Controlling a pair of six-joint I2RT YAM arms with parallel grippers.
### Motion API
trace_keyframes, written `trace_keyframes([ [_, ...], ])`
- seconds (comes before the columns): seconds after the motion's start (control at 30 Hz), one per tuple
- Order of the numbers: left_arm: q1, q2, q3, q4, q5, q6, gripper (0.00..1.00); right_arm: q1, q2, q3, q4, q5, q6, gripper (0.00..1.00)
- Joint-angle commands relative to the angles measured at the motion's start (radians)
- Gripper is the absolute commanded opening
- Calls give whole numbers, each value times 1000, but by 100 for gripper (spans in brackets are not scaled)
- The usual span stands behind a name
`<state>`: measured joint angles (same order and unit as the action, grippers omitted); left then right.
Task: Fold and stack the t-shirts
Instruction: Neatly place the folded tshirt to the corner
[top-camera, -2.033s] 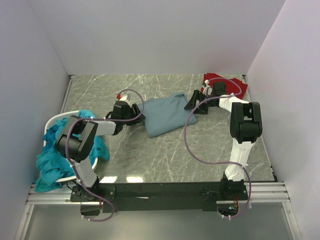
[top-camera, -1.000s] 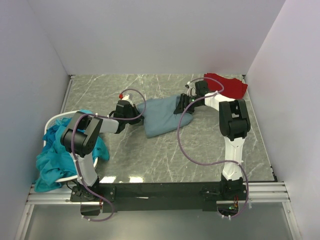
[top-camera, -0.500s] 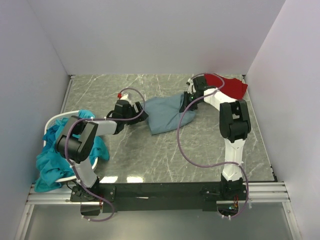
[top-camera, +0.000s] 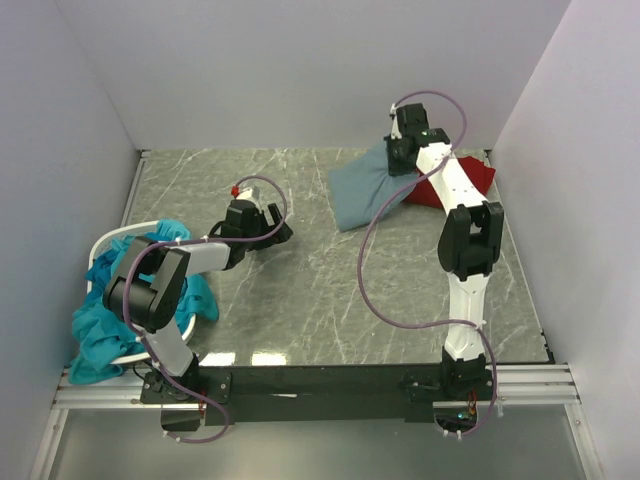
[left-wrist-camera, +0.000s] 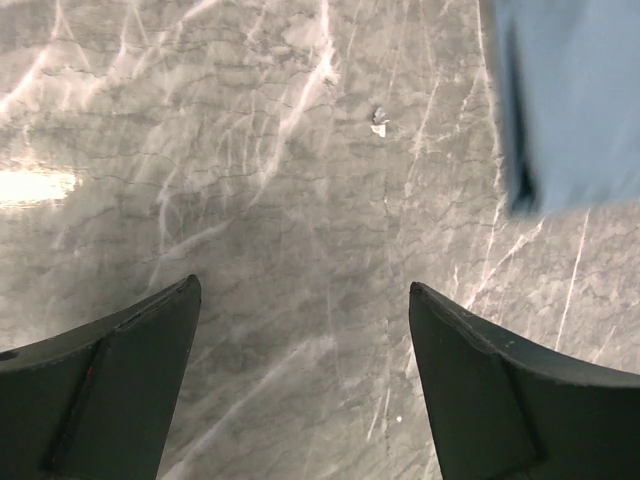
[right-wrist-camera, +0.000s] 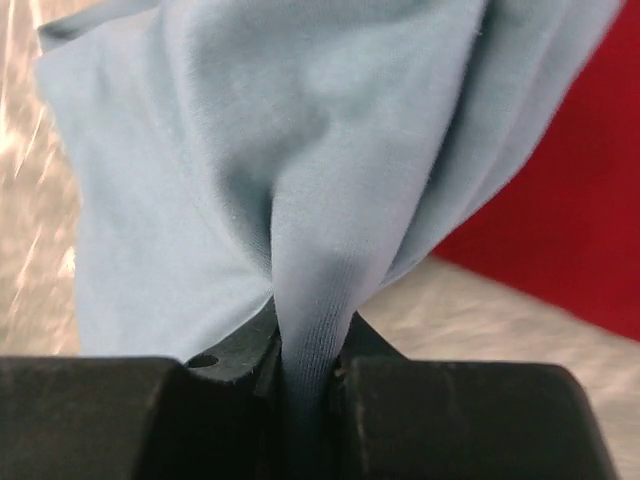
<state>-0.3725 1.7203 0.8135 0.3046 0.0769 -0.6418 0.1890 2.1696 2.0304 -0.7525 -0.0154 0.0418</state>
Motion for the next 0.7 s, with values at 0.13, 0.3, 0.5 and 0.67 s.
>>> trace_keyframes([
  [0.13, 17, 7, -10, 8, -11, 25, 93, -28, 82, 206, -59, 212, -89, 0],
  [0.3, 20, 5, -16, 13, -9, 27, 94, -37, 102, 303, -51, 252, -120, 0],
  [0.5, 23, 38, -7, 18, 1, 28, 94, -46, 99, 375, -54, 249, -152, 0],
  [0.67, 24, 71, 1, 25, 17, 25, 94, -65, 81, 375, -59, 258, -158, 0],
])
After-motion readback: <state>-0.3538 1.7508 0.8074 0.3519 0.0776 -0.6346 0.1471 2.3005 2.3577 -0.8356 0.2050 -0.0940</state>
